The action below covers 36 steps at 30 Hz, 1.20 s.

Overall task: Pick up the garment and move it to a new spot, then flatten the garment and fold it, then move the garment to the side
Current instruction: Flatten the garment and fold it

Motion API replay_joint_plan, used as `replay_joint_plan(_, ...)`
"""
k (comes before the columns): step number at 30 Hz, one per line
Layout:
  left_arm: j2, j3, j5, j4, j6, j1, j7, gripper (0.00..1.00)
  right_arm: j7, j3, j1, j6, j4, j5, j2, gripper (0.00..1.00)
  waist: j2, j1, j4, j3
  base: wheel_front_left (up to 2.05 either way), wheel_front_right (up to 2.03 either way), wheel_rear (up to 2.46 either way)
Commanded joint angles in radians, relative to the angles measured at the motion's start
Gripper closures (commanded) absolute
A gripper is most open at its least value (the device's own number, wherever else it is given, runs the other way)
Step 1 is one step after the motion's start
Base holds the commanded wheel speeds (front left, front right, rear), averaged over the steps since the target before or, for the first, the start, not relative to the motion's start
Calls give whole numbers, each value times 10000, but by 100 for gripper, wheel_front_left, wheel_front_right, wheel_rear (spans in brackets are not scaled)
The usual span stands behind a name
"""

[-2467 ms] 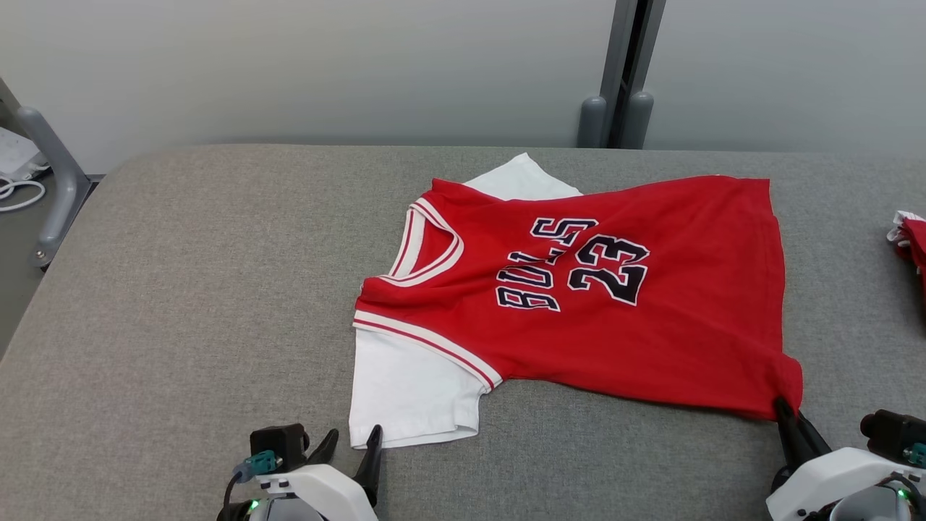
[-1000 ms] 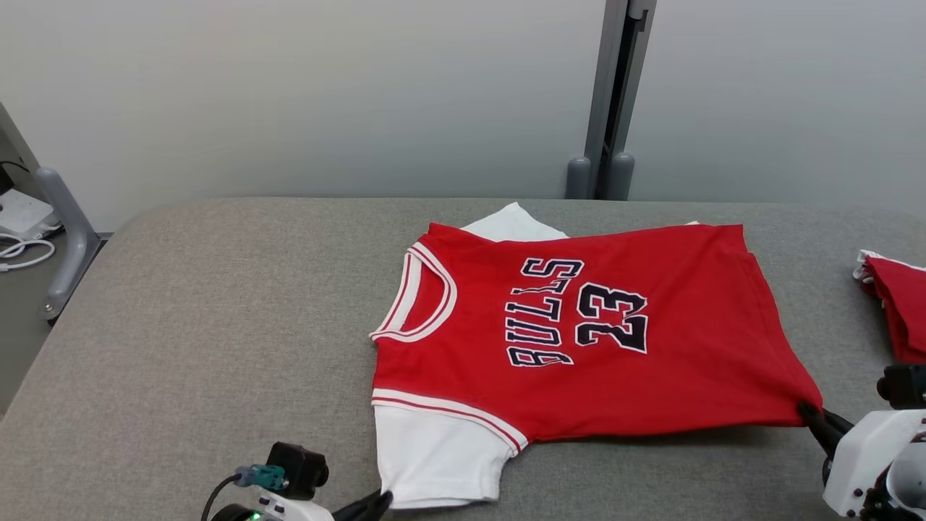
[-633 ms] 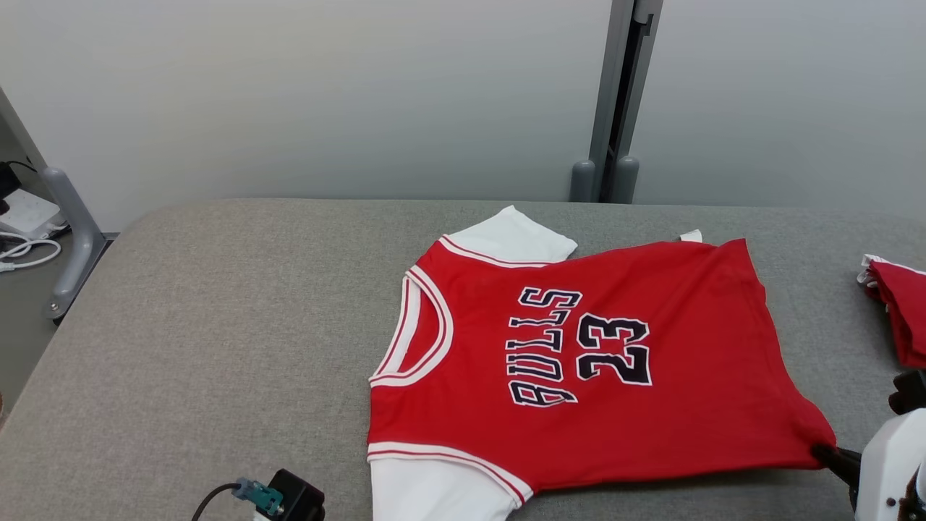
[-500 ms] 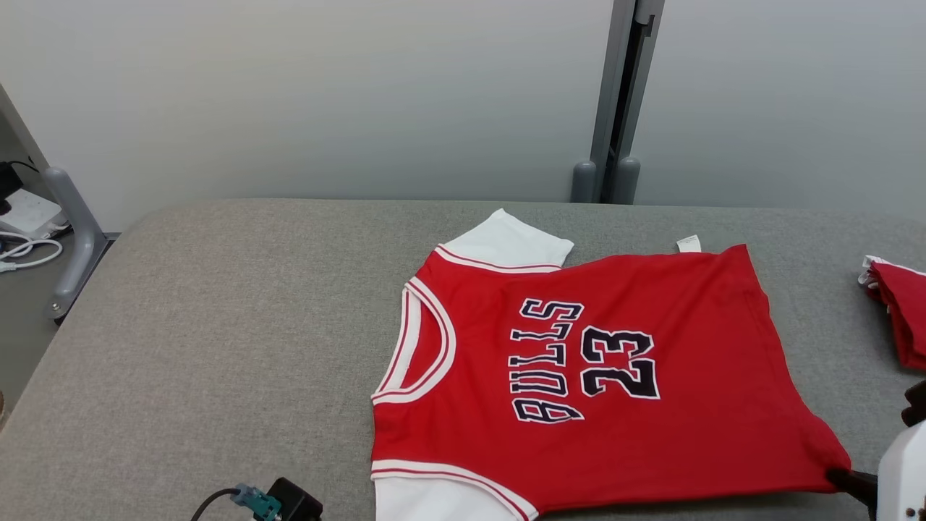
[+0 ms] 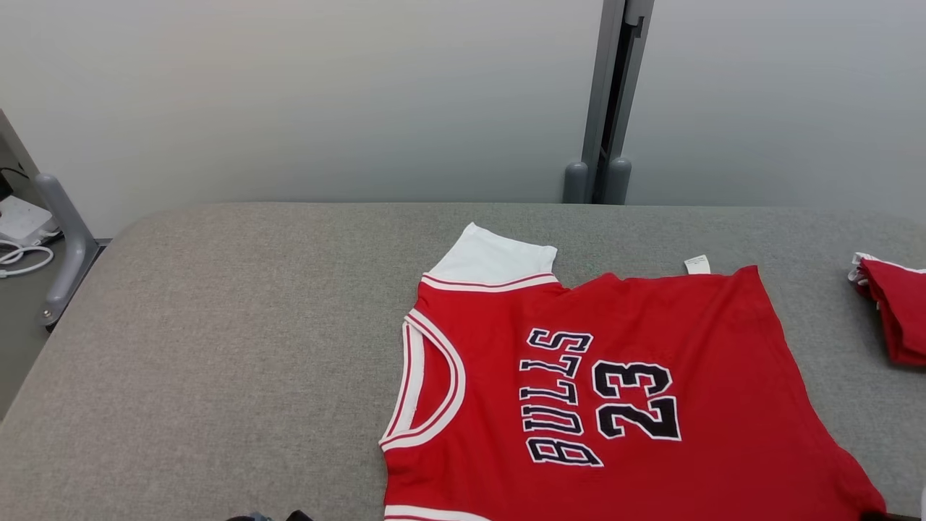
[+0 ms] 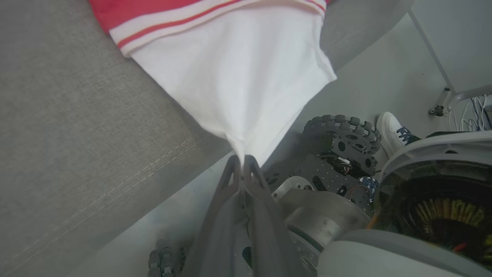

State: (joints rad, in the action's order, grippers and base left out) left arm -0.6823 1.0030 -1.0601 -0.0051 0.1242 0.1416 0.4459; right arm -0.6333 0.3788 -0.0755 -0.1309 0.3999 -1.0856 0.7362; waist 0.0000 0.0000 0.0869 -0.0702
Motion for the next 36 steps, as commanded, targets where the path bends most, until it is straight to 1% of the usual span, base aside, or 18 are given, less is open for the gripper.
replay_joint_plan(1, -75, 0, -88, -59, -19, -118, 24, 100, -61, -120, 141, 3, -86, -66, 11, 100, 0, 0, -17, 3, 0, 0, 0)
replay_joint_plan(6, -48, -95, -316, -426, -78, -254, -65, 100, -234, -665, 599, 3, -574, 176, -156, 100, 0, 0, -66, 55, 0, 0, 0)
replay_joint_plan(8, -30, -204, -347, -479, -86, -213, -195, 100, -116, -868, 649, 3, -821, 284, -270, 100, 0, 0, -73, 82, 0, 0, 0)
replay_joint_plan(12, 112, -575, -669, -552, -74, -129, -609, 100, 25, -1265, 688, 3, -1156, 419, -548, 100, 0, 0, -81, 147, 0, 0, 0)
replay_joint_plan(19, 326, -1293, -1326, -636, 17, 166, -1428, 100, 119, -1670, 408, 3, -1348, 681, -907, 100, 0, 0, -71, 341, 0, 0, 0)
replay_joint_plan(27, 831, -1992, -1886, -223, 63, 529, -2492, 100, 303, -1814, -213, 3, -1038, 742, -1176, 100, 0, 0, -53, 591, 0, 0, 0)
replay_joint_plan(36, 1549, -2315, -2025, 655, 83, 1124, -3438, 100, 876, -1597, -1063, 1, -423, 735, -1294, 100, 0, 0, 11, 1000, 0, 0, 0)
